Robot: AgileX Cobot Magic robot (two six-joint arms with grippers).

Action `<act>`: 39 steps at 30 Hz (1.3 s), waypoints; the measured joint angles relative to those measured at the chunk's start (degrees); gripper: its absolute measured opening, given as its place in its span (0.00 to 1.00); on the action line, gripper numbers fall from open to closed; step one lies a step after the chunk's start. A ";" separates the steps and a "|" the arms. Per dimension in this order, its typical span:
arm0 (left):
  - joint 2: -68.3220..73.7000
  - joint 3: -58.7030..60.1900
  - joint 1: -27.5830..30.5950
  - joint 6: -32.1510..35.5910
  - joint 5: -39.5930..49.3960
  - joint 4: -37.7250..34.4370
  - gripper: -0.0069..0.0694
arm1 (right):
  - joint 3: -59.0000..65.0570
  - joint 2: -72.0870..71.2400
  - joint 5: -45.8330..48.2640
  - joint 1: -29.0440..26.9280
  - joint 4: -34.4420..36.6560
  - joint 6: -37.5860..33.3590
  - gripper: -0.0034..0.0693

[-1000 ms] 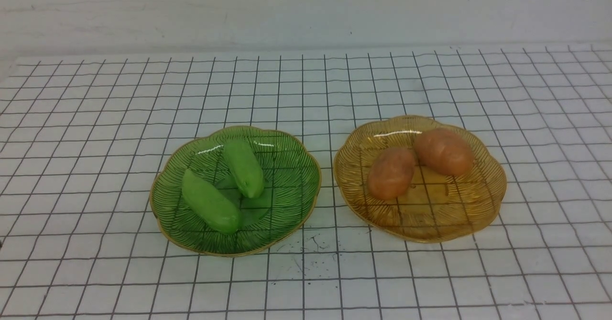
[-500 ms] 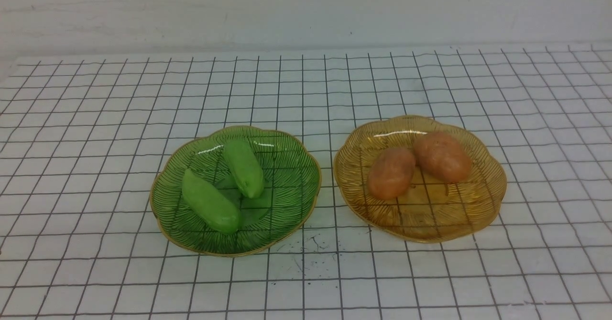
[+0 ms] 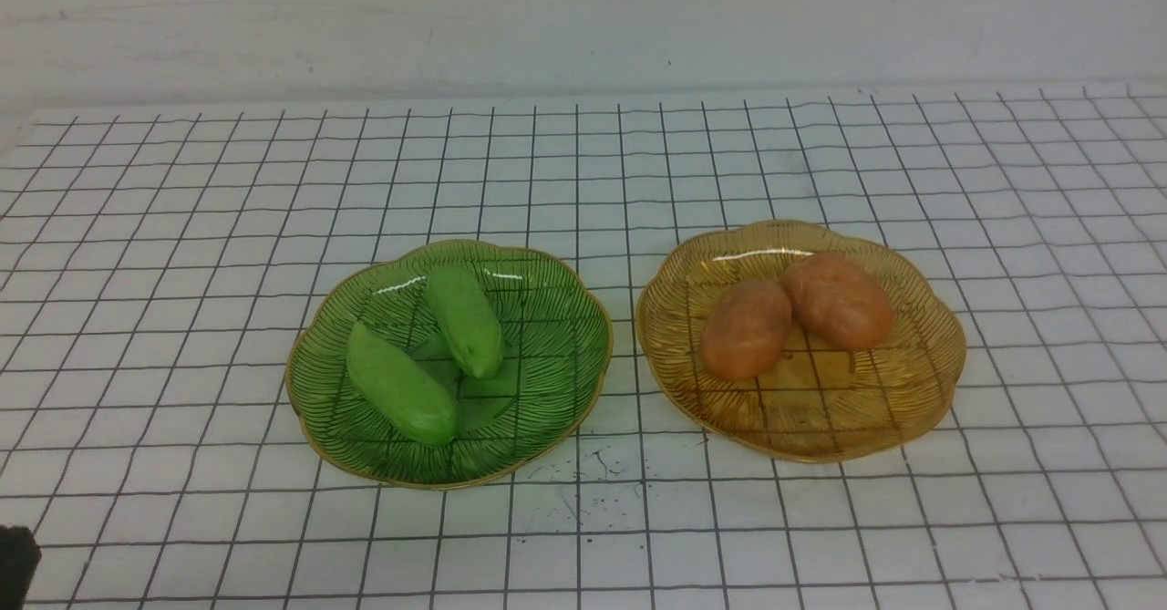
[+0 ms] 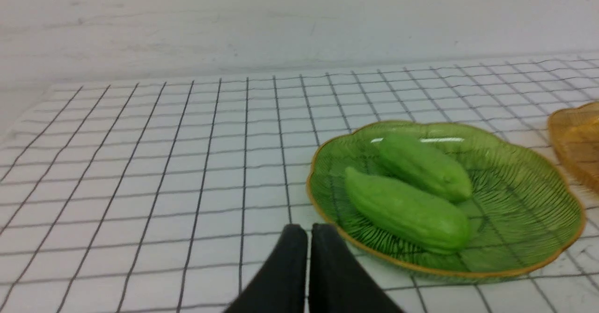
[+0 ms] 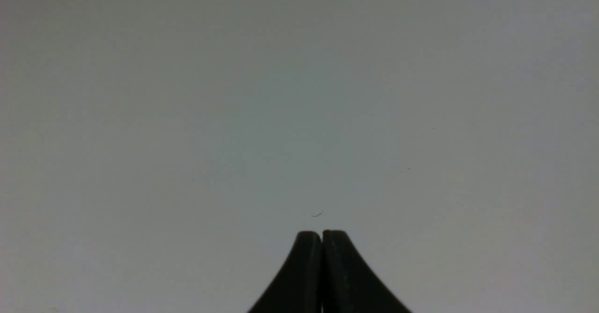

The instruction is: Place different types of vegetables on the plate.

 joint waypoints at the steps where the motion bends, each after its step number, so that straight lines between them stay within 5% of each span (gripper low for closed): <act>1: -1.47 3.06 0.84 0.05 -0.53 -0.15 0.08 | 0.00 0.00 0.00 0.00 0.00 0.00 0.03; 39: -1.92 7.74 1.19 0.49 3.19 2.22 0.08 | 0.00 0.00 0.67 0.00 -0.67 -0.23 0.03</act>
